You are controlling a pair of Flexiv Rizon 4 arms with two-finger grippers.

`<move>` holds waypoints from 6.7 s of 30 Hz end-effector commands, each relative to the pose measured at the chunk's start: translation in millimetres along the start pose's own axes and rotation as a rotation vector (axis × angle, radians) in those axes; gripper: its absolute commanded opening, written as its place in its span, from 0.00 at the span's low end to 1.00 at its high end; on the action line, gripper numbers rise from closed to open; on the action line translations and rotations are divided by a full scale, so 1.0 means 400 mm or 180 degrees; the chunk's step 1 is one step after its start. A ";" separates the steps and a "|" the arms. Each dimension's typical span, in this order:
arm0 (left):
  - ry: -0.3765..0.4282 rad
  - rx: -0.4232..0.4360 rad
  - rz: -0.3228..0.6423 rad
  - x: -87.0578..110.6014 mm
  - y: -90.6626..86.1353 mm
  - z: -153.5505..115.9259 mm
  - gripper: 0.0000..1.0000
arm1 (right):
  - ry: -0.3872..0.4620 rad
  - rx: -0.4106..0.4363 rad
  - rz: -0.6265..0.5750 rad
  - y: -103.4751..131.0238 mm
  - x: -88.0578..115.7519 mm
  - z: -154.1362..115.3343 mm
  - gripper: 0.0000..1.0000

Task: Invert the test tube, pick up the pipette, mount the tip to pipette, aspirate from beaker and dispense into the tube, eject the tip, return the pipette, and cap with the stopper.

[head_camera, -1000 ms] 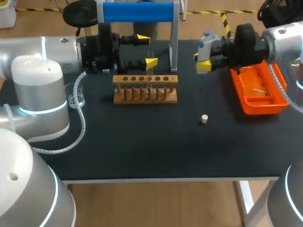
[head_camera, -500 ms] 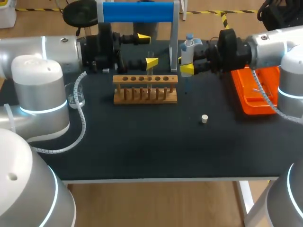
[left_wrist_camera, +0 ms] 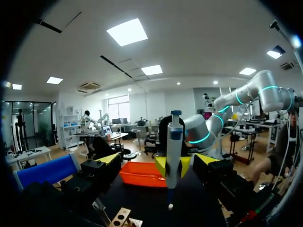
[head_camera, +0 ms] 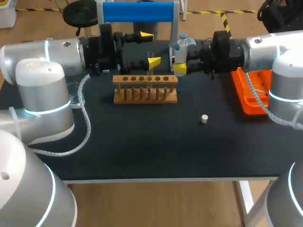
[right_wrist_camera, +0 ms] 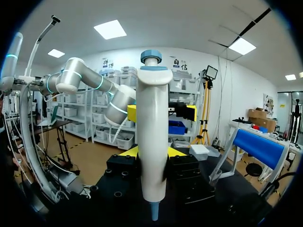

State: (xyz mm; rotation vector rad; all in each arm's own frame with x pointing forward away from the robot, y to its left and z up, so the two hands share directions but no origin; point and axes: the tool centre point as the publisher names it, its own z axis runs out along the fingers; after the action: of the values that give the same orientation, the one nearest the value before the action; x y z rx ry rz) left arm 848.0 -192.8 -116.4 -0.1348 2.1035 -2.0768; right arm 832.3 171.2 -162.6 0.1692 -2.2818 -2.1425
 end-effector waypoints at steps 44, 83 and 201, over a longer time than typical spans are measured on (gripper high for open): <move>0.0008 0.0014 0.0005 -0.003 0.003 0.001 1.00 | -0.0159 -0.0057 -0.0148 0.016 -0.067 0.168 0.00; 0.0008 0.0014 0.0005 -0.003 0.003 0.001 0.00 | -0.0262 -0.0096 -0.0056 0.017 -0.078 0.175 0.00; 0.0008 0.0014 0.0005 -0.003 0.003 0.001 0.00 | -0.1543 0.0866 0.0288 -0.134 -0.685 -0.022 1.00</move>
State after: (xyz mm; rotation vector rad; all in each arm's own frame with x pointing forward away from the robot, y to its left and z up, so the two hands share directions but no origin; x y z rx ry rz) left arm 849.8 -192.2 -117.4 -0.1292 2.1032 -2.0814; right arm 1108.6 180.8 -195.9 -0.4992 -2.7597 -1.9848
